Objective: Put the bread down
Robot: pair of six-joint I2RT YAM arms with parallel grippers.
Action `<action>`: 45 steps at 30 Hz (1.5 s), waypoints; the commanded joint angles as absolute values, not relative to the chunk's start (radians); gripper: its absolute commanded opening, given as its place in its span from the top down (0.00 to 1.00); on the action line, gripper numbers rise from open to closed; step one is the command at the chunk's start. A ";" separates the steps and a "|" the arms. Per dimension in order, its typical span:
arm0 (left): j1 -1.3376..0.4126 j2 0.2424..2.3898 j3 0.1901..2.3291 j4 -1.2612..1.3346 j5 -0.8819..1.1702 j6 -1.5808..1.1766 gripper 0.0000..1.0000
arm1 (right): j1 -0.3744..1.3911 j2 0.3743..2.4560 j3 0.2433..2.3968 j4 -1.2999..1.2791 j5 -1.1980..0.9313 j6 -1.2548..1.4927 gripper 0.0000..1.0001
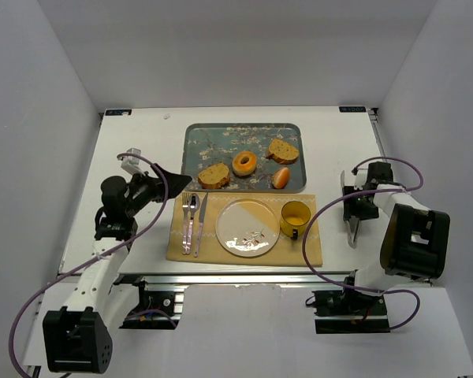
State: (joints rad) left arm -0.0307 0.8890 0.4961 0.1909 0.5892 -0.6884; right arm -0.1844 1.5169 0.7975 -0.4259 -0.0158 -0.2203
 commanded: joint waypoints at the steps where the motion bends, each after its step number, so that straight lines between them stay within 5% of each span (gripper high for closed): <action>1: -0.028 0.847 0.557 0.131 0.568 -0.654 0.02 | -0.189 1.555 0.801 -0.408 -0.054 -0.221 0.38; 7: -0.028 0.776 0.578 0.060 0.552 -0.640 0.02 | -0.189 1.577 0.804 -0.422 -0.046 -0.238 0.30; 14: -0.028 0.680 0.572 0.025 0.517 -0.660 0.02 | -0.189 1.617 0.787 -0.417 -0.023 -0.259 0.34; 26: -0.028 0.583 0.583 -0.018 0.511 -0.716 0.02 | -0.192 1.589 0.813 -0.423 -0.198 -0.267 0.75; 31: -0.028 0.551 0.592 -0.044 0.512 -0.730 0.02 | -0.187 1.496 0.886 -0.442 -0.299 -0.324 0.83; 38: -0.028 0.515 0.583 -0.048 0.522 -0.758 0.02 | -0.135 1.459 1.049 -0.512 -0.417 -0.396 0.85; 45: -0.028 0.488 0.601 -0.086 0.523 -0.761 0.02 | -0.011 1.450 1.147 -0.512 -0.414 -0.431 0.73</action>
State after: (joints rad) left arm -0.0307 0.5072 0.5564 -0.0620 0.5205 -0.7532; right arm -0.0586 1.4658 1.0962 -0.4988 -0.3805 -0.3985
